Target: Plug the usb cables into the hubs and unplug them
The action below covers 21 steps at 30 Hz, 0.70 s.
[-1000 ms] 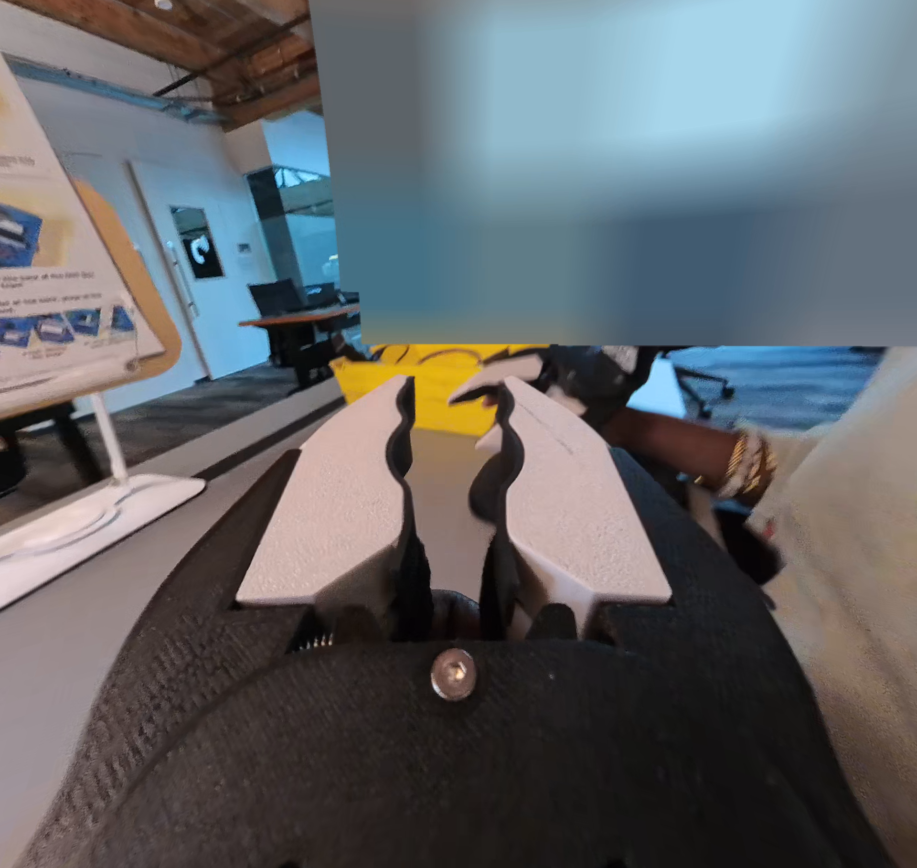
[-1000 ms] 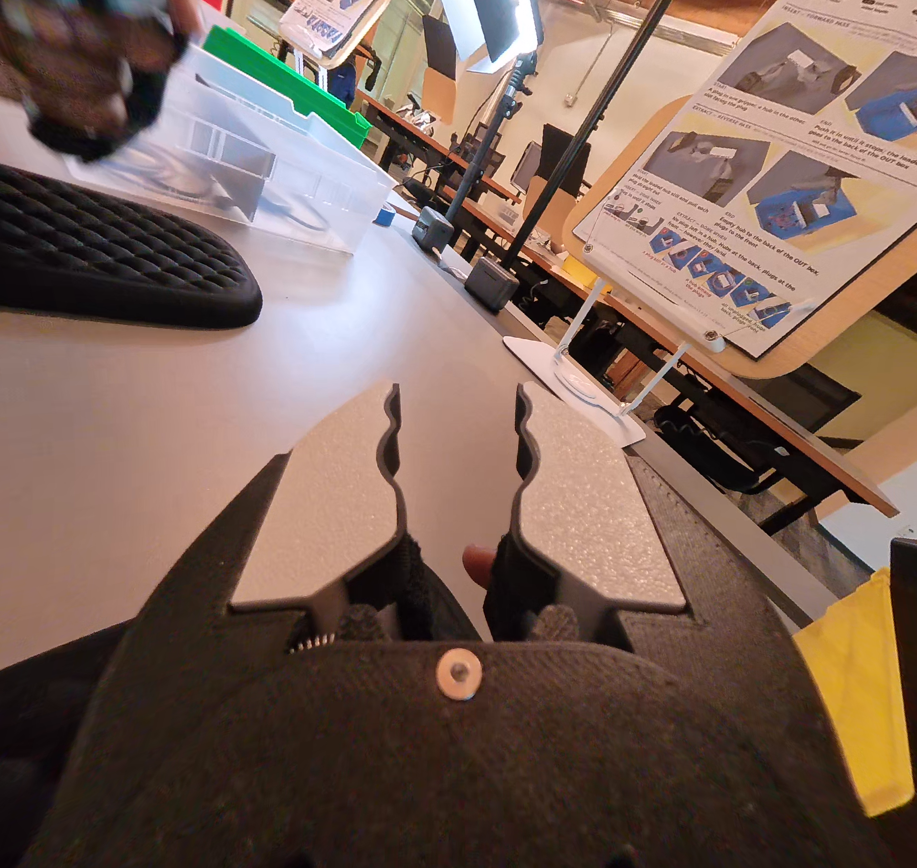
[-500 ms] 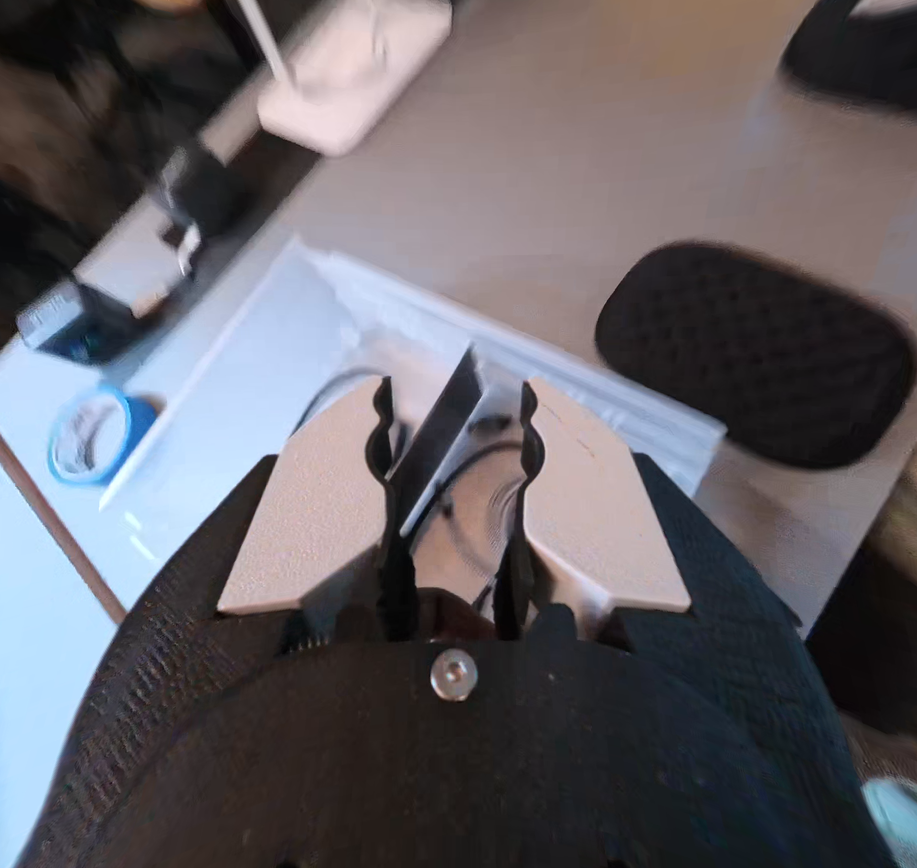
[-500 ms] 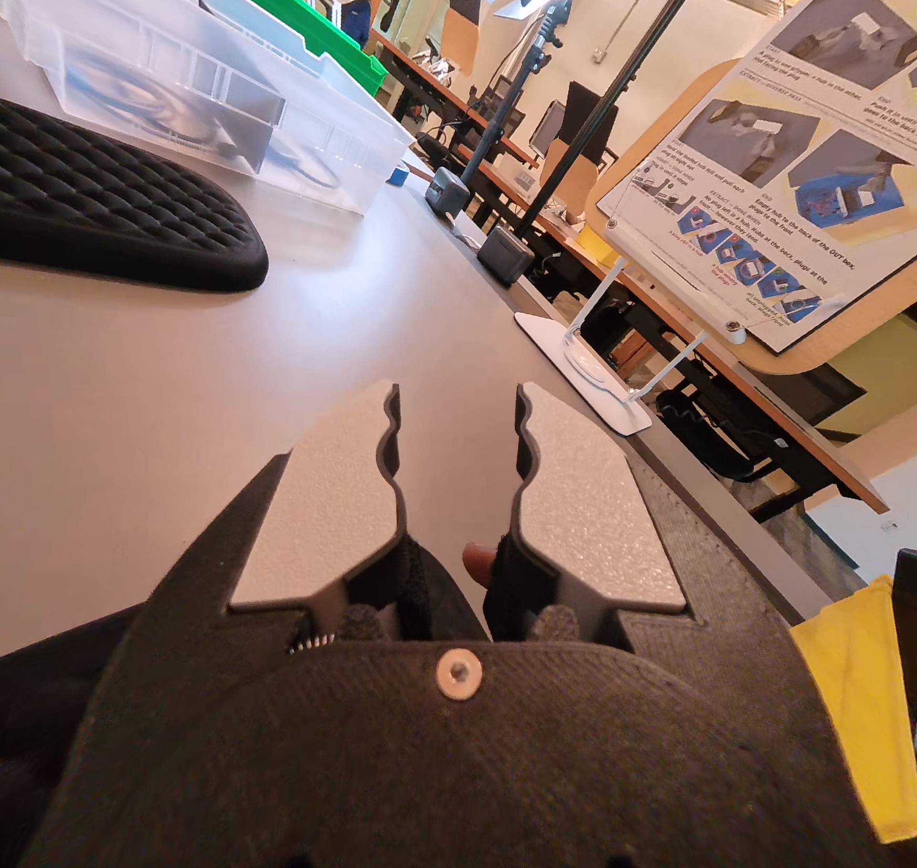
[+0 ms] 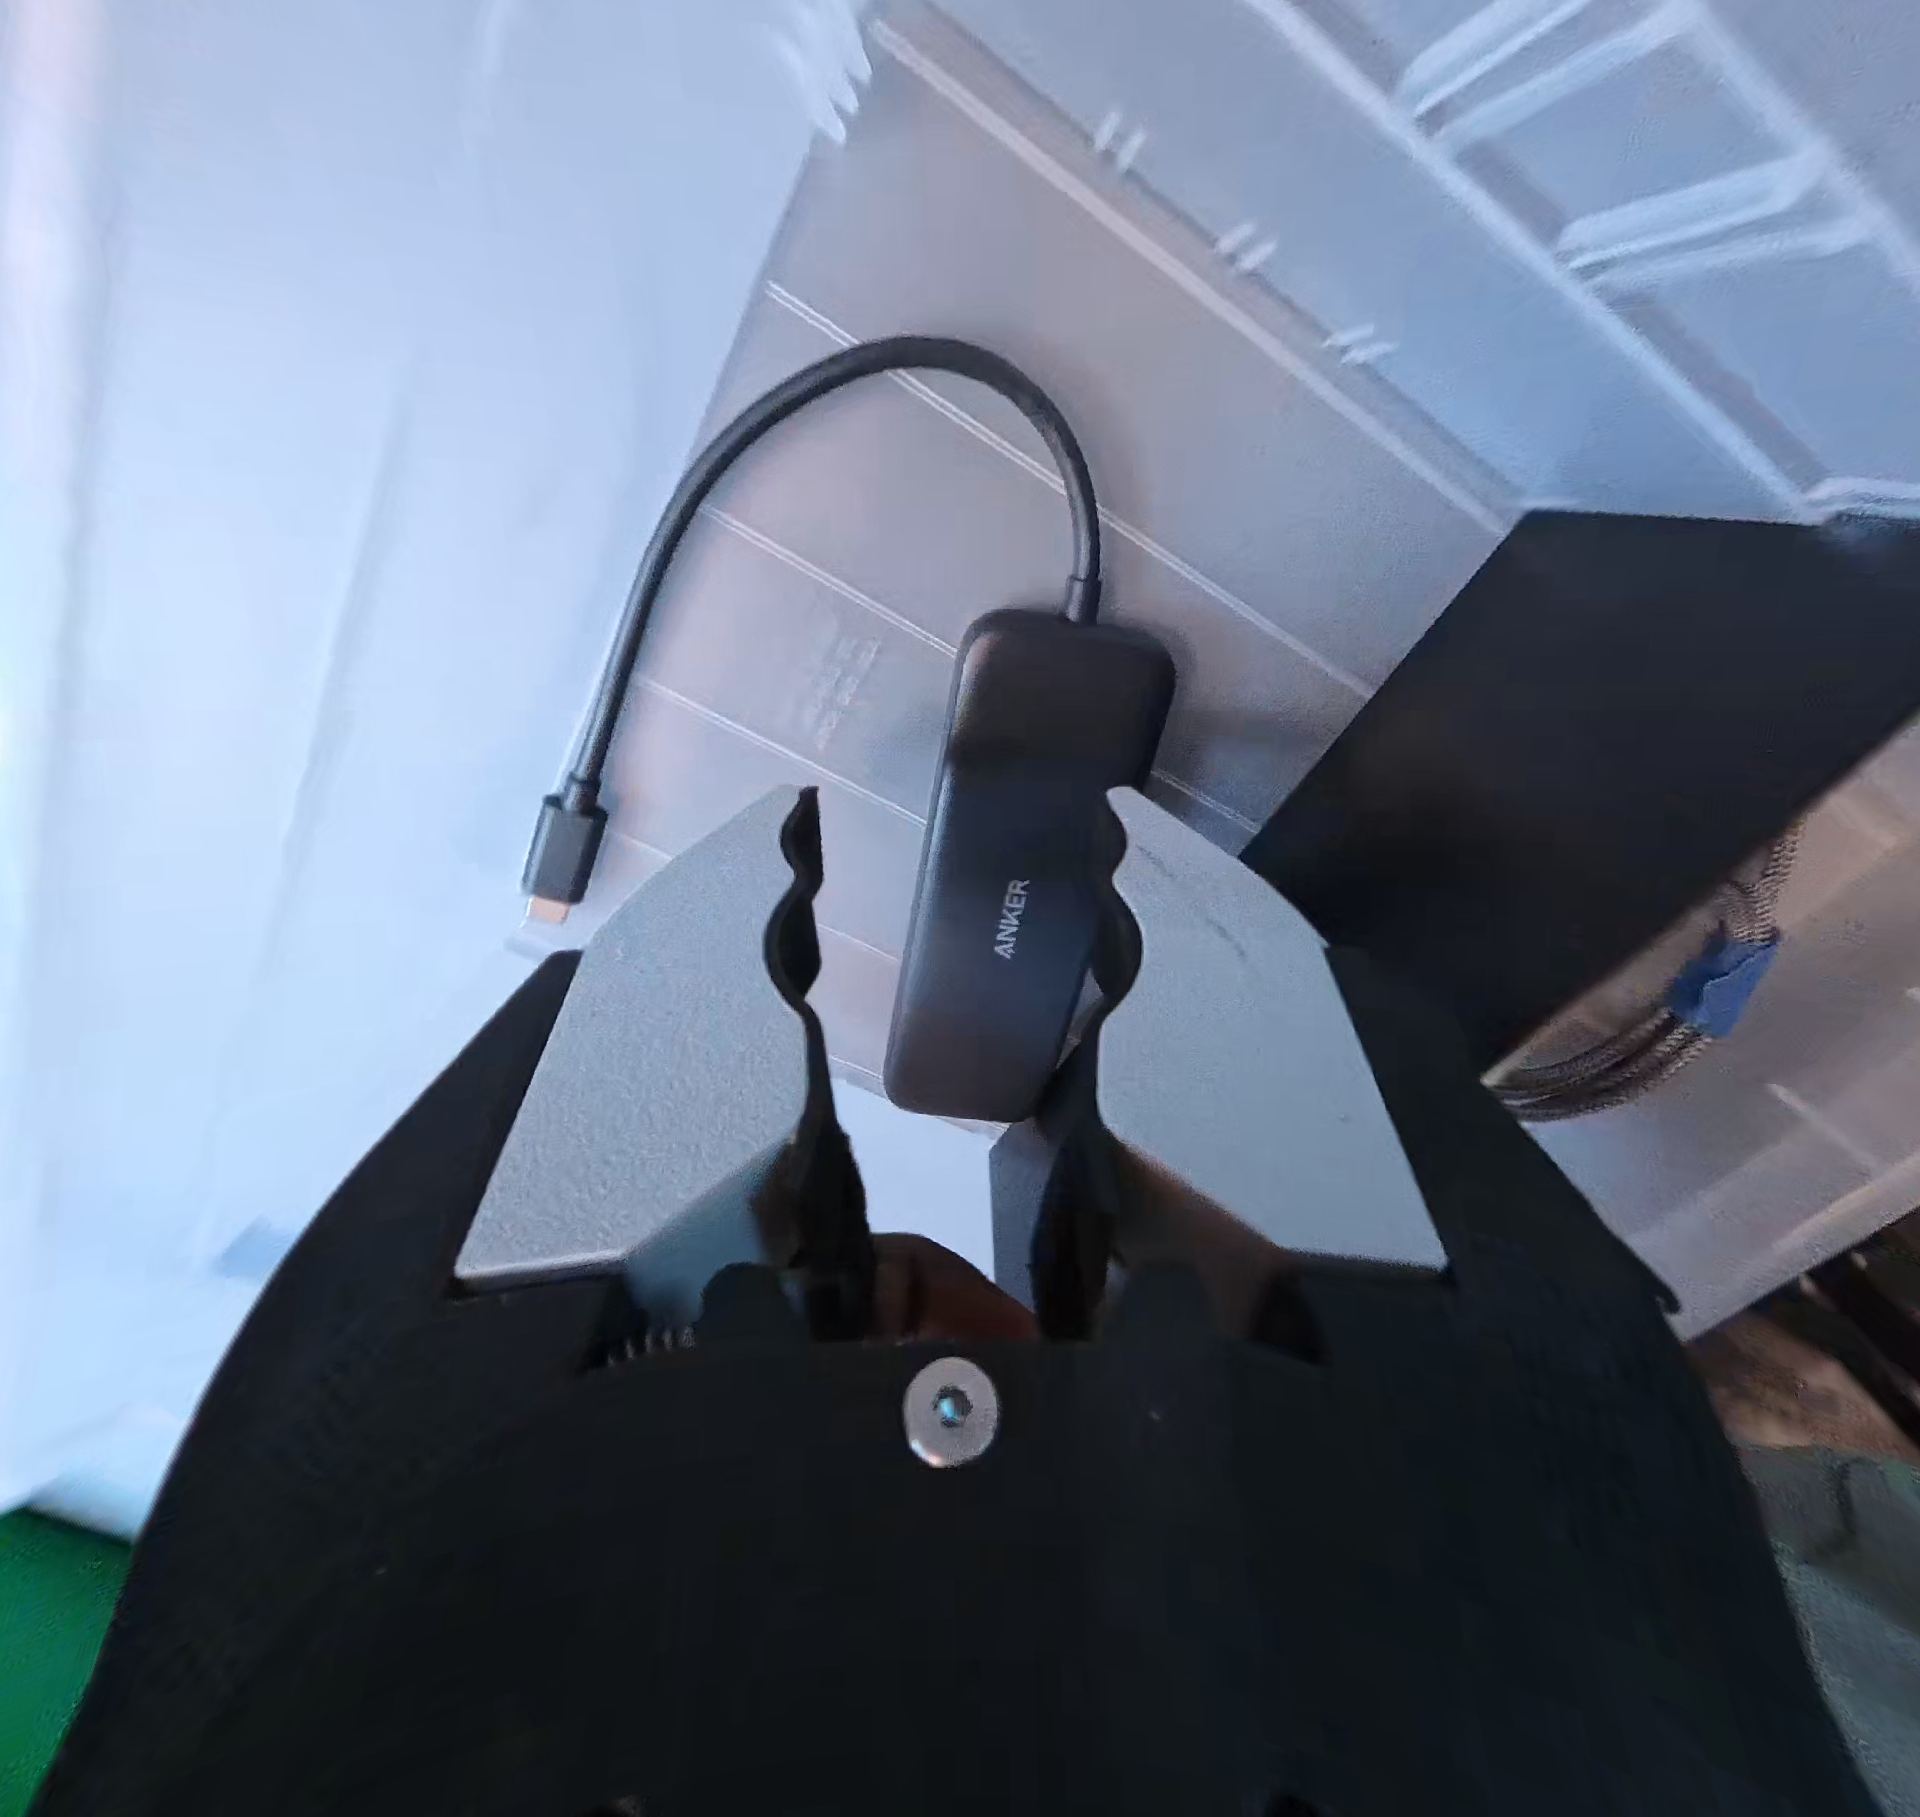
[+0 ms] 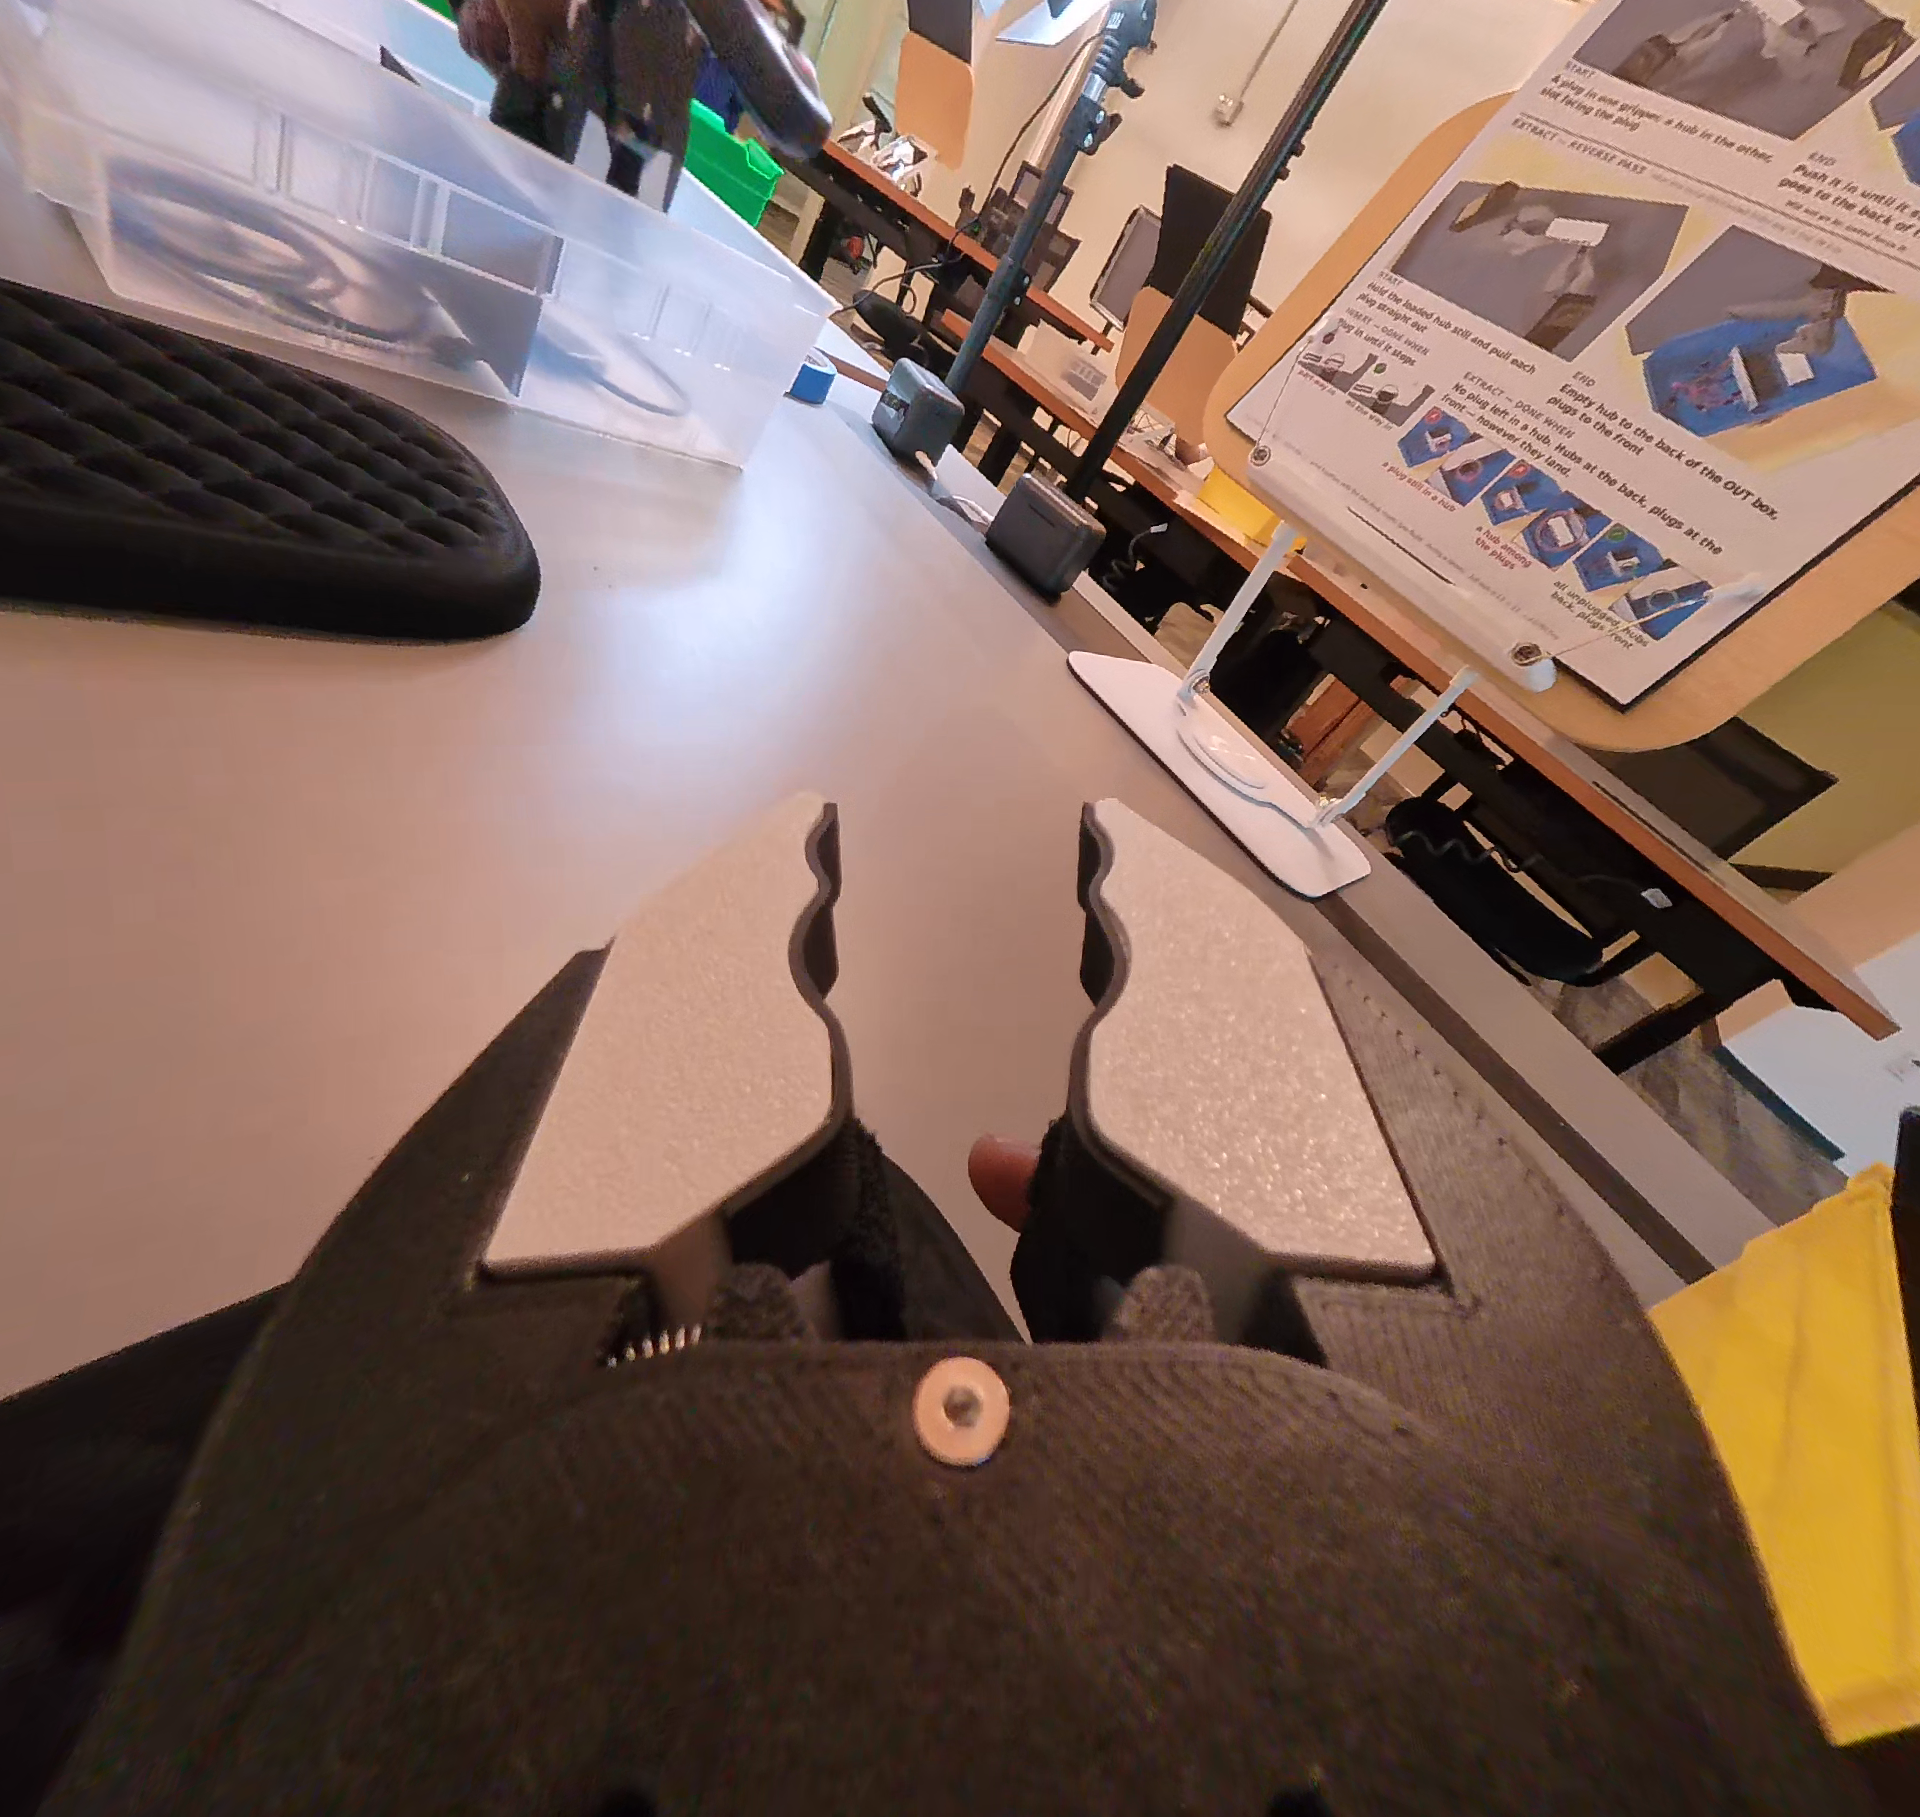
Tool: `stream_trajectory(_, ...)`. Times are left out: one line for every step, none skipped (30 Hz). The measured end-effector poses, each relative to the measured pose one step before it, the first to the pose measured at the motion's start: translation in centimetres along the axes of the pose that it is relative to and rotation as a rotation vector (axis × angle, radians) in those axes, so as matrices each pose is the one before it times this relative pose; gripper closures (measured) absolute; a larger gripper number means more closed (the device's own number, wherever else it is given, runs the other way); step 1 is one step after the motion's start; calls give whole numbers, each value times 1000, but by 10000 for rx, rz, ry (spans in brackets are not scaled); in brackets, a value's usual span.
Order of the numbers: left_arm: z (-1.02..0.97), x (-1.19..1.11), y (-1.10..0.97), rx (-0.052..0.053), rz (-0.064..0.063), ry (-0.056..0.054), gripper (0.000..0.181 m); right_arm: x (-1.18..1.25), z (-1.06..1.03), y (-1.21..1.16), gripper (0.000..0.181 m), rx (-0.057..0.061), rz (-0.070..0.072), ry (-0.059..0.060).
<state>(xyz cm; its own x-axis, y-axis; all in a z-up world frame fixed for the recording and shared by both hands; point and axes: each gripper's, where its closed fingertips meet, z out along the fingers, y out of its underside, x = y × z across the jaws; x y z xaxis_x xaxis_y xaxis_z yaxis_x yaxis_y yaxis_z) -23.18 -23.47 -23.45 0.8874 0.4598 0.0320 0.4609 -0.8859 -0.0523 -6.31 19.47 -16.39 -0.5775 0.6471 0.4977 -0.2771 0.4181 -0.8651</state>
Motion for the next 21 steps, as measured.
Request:
stream_trajectory(580, 107, 177, -394, 150, 110, 131, 5, 47, 61, 137, -45, -1, -8)
stream_trajectory(411, 271, 97, -335, 132, 218, 132, -11, 43, 49, 137, -47, -9, -6)
stream_trajectory(33, 202, -465, 93, -72, 167, 131, -25, 51, 62, 137, -47, -16, -7)
stream_trajectory(24, 25, -66, -127, 116, 13, 131, -24, 43, 58, 137, -46, -24, -7)
stream_trajectory(-13, -103, -22, -93, 98, -99, 129, -28, 45, 45, 137, -42, -30, -4)
stream_trajectory(-10, -64, -22, -58, 104, -50, 127, -24, 34, 41, 137, -38, -29, 0)
stream_trajectory(13, 9, -17, -32, 41, 54, 127, -28, 44, 46, 138, -43, -28, -3)
stream_trajectory(38, -4, 22, -24, -55, 112, 127, -53, 46, 59, 138, -50, -33, -16)
stream_trajectory(39, -1, 41, -34, -126, 156, 126, -60, 46, 48, 138, -48, -42, -17)
stream_trajectory(51, 24, 46, -35, -137, 192, 126, -65, 35, 45, 138, -43, -55, -16)
stream_trajectory(52, 111, 9, -13, -67, 217, 128, -77, 40, 37, 138, -37, -63, -16)
stream_trajectory(58, 339, -30, 54, 68, 289, 132, -54, 26, 30, 138, -28, -51, -10)
stream_trajectory(144, 448, 5, 51, 135, 296, 136, -20, 25, 25, 138, -22, -24, -1)
stream_trajectory(59, 345, 67, -3, 54, 216, 139, -5, 15, 29, 138, -19, -2, 0)
stream_trajectory(71, 345, 286, -163, 12, 223, 134, 10, 19, 12, 138, -13, 9, 0)
stream_trajectory(22, 130, 180, -96, 18, 62, 134, 9, 8, 8, 138, -8, 11, 0)
stream_trajectory(13, -7, 3, 6, 48, -35, 134, 5, 9, 17, 138, -9, 5, -2)
stream_trajectory(6, -16, 15, -7, 61, -45, 134, -7, 14, 15, 138, -11, -8, 0)
stream_trajectory(26, -125, 25, -20, 125, -123, 137, -18, 6, 12, 138, -10, -20, 2)
stream_trajectory(21, -117, -37, 1, 255, -129, 139, -15, 8, 0, 138, -6, -32, 7)
stream_trajectory(28, 55, -106, 71, 317, -64, 140, -21, -4, -3, 138, -1, -38, 12)
